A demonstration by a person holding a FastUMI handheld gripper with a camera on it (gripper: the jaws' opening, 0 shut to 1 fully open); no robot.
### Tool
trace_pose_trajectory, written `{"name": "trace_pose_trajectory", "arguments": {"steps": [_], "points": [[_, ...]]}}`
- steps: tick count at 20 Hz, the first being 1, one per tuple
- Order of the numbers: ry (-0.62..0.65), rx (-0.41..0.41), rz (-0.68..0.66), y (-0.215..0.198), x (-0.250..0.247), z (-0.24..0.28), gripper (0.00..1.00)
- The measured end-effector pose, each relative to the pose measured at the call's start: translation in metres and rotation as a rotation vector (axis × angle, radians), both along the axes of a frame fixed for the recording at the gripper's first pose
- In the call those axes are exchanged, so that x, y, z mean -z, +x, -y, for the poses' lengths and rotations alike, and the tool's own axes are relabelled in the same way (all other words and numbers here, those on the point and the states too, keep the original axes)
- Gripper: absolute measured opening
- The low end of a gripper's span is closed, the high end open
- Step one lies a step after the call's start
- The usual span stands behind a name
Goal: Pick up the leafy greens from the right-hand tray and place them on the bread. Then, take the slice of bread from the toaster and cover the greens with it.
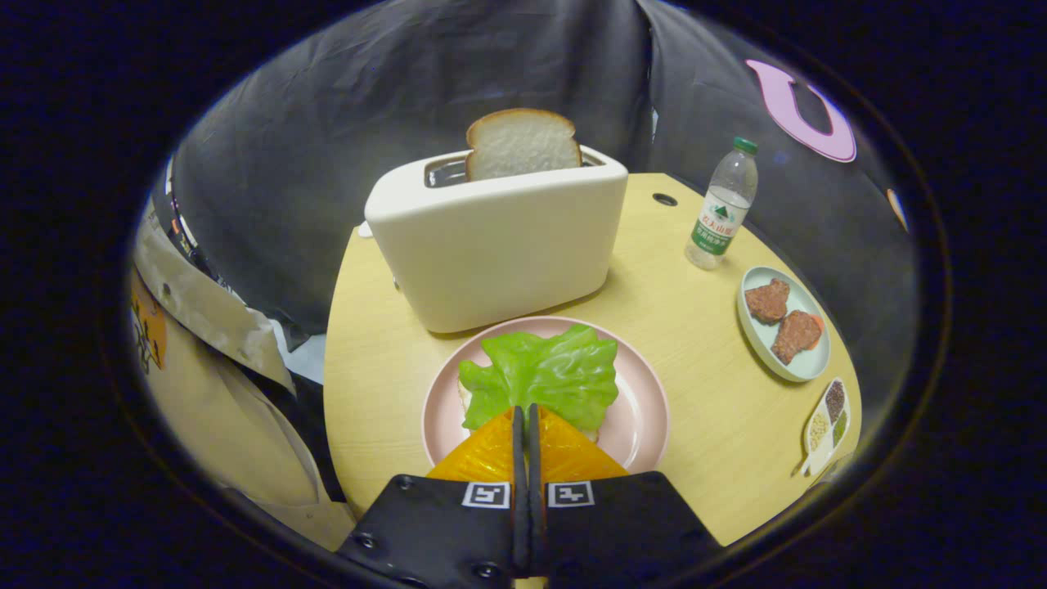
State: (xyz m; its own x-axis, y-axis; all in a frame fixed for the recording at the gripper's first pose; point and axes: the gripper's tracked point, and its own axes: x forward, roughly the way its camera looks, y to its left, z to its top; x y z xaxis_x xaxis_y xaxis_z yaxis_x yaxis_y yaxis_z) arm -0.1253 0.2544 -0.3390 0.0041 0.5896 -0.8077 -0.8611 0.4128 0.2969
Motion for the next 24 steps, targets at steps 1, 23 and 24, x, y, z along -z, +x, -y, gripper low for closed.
{"name": "trace_pose_trajectory", "arguments": {"steps": [1,23,24], "points": [[-0.014,-0.007,-0.010,0.000,0.007,0.001,0.03],[-0.080,0.156,0.084,0.045,-0.056,-0.020,1.00],[-0.074,0.173,0.091,0.051,-0.065,-0.027,1.00]]}}
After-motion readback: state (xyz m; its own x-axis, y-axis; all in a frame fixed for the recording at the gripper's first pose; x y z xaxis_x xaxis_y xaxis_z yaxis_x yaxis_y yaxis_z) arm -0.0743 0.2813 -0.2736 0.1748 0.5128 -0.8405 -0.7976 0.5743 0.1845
